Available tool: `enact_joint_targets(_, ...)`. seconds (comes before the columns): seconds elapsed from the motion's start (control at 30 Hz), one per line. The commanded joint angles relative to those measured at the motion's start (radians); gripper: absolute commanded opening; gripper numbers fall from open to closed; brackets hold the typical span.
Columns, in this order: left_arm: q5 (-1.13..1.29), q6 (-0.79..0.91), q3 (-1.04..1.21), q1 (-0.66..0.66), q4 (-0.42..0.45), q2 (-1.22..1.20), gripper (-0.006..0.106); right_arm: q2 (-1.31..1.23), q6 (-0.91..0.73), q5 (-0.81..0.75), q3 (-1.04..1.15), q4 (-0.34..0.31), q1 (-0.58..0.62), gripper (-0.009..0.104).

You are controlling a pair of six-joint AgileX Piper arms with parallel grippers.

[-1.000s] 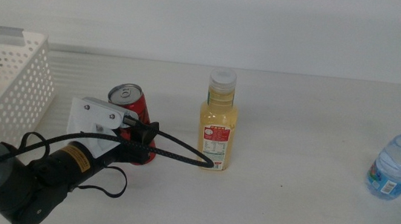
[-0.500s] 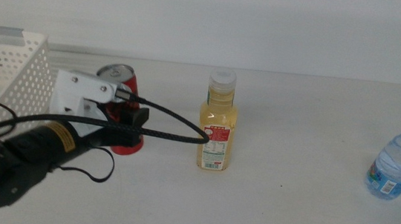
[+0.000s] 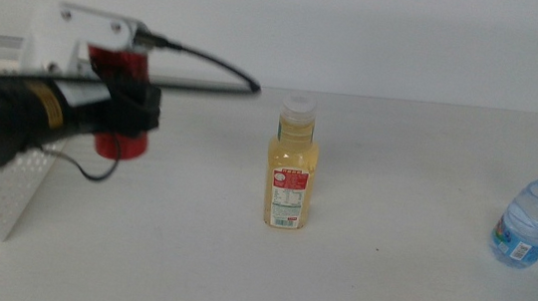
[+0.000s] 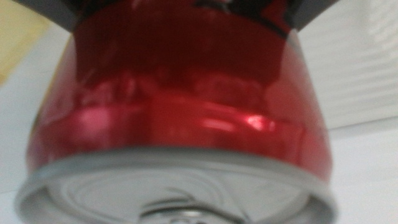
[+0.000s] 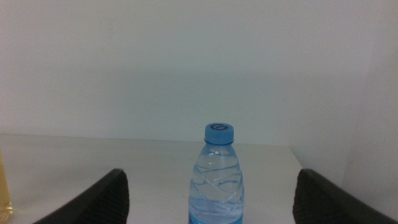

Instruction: Use arms to grab the bottles and put them into the dustbin to the left of the table.

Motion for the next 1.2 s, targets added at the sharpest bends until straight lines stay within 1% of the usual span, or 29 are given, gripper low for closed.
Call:
enact_joint_targets(0.0, 0.065, -0.012, -0.105, 0.000, -0.014, -0.049, -0.005, -0.027, -0.009, -0.077, -0.007, -0.007, -0.005, 0.076)
enact_joint_targets(0.07, 0.198, 0.011, -0.171, 0.002, -0.026, -0.045, -0.005, -0.027, -0.009, -0.077, -0.007, -0.007, -0.005, 0.076)
enact_joint_targets(0.17, 0.354, 0.113, -0.274, 0.030, -0.088, -0.042, -0.005, -0.027, -0.009, -0.077, -0.007, -0.007, -0.005, 0.076)
enact_joint_targets(0.23, 0.410, 0.222, -0.329, 0.067, -0.156, -0.042, -0.005, -0.027, -0.009, -0.077, -0.007, -0.007, -0.005, 0.076)
enact_joint_targets(0.33, 0.484, 0.365, -0.401, 0.135, -0.282, -0.042, -0.005, -0.027, -0.009, -0.077, -0.007, -0.007, -0.005, 0.076)
enact_joint_targets(0.47, 0.603, 0.524, -0.499, 0.237, -0.364, -0.041, -0.005, -0.027, -0.009, -0.077, -0.007, -0.007, -0.005, 0.076)
enact_joint_targets(0.67, 0.813, 0.633, -0.680, 0.394, -0.437, 0.023, -0.005, -0.027, -0.009, -0.077, -0.007, -0.007, -0.005, 0.076)
enact_joint_targets(0.83, 0.956, 0.669, -0.822, 0.484, -0.496, 0.134, -0.005, -0.027, -0.009, -0.077, -0.007, -0.007, -0.005, 0.076)
enact_joint_targets(1.0, 1.060, 0.669, -0.936, 0.542, -0.496, 0.256, -0.005, -0.027, -0.009, -0.077, -0.007, -0.007, -0.005, 0.076)
enact_joint_targets(1.17, 1.078, 0.675, -0.982, 0.576, -0.491, 0.360, -0.005, -0.027, -0.009, -0.077, -0.007, -0.007, -0.005, 0.076)
